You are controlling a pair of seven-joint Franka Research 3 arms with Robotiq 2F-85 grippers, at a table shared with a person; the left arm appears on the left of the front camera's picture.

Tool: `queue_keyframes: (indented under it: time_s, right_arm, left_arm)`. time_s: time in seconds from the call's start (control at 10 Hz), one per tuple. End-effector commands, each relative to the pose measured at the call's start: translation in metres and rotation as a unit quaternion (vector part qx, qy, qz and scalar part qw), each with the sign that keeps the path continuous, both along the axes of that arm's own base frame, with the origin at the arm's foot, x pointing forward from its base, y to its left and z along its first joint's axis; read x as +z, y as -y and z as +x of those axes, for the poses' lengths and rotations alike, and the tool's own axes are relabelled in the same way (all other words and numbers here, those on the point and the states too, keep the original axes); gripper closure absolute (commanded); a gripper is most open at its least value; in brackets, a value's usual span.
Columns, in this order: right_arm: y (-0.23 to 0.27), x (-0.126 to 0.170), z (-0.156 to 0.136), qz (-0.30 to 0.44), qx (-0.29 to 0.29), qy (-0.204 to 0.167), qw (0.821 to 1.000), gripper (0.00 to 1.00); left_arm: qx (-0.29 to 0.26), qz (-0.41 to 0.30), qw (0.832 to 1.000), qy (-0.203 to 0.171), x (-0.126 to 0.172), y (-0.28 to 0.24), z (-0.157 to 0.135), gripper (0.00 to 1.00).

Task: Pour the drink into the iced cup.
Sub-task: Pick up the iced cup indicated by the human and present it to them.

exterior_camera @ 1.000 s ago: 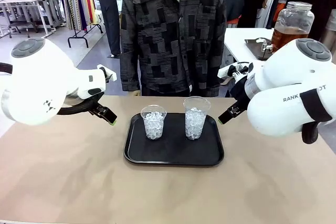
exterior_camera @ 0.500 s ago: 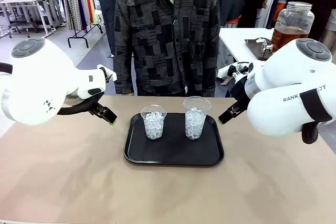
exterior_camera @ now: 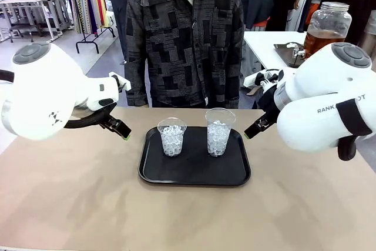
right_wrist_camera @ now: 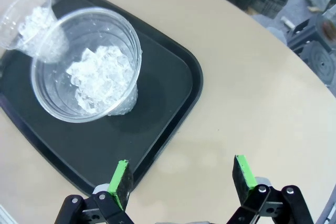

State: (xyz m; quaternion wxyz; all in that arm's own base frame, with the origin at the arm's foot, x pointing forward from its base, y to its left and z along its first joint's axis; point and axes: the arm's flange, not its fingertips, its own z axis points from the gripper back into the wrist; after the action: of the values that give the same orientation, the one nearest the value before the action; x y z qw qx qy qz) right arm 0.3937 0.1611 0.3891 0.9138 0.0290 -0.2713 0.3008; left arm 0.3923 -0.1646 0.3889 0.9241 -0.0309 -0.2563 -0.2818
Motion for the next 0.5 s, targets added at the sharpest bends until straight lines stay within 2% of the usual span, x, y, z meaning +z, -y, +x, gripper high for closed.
queue_keyframes:
  time_s: [0.0, 0.2, 0.4]
  right_arm:
    - [0.013, 0.038, 0.009, 0.06, 0.005, -0.027, 0.998, 0.0]
    - [0.026, 0.064, 0.015, 0.117, 0.007, -0.057, 0.991, 0.0]
    - [0.043, 0.08, 0.023, 0.211, 0.007, -0.108, 0.971, 0.0]
  left_arm:
    - [0.003, -0.029, 1.0, -0.004, 0.033, 0.0, -0.003, 0.0]
    - [-0.002, -0.093, 0.995, -0.018, 0.068, -0.005, -0.005, 0.0]
    - [0.029, -0.18, 0.982, -0.045, 0.089, -0.022, 0.003, 0.0]
